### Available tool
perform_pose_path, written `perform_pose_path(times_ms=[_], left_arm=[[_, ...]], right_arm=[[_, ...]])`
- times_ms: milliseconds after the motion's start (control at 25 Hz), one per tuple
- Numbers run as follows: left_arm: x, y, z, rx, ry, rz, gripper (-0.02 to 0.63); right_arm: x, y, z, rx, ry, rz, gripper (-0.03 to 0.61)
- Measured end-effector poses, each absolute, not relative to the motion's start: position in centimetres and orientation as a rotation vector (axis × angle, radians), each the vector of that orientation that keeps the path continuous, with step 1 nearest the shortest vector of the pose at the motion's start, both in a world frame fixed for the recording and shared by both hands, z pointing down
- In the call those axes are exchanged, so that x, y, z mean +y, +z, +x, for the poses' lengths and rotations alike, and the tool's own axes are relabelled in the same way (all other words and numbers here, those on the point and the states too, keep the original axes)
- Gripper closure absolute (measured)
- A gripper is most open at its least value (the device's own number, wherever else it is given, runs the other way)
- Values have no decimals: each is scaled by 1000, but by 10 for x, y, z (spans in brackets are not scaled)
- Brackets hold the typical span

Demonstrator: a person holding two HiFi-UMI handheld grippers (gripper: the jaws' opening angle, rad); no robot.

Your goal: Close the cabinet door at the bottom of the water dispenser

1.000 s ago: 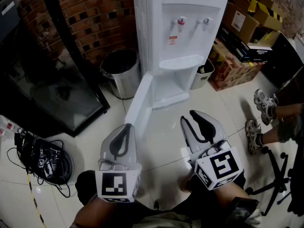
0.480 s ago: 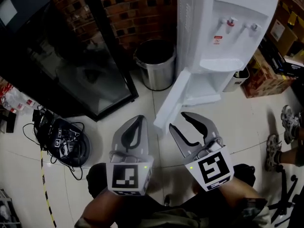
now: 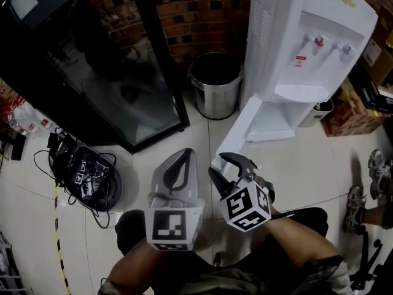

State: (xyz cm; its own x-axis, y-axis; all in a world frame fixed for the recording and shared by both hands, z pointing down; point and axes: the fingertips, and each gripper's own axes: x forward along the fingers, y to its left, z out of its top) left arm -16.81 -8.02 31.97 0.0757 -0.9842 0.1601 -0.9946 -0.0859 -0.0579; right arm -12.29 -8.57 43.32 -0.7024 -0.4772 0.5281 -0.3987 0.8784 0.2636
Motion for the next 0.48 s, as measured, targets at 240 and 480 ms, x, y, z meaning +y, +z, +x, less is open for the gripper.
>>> perform_pose_path(times_ms=[240,480], left_arm=[[-85,333,-174,-2081,297,2251,614],[-93,343,-168,-2015,326,2264,614]], right_arm=[[-92,458,-127,-2368,-193,606,436],[-88,458,-123,-2374,-174,590,439]])
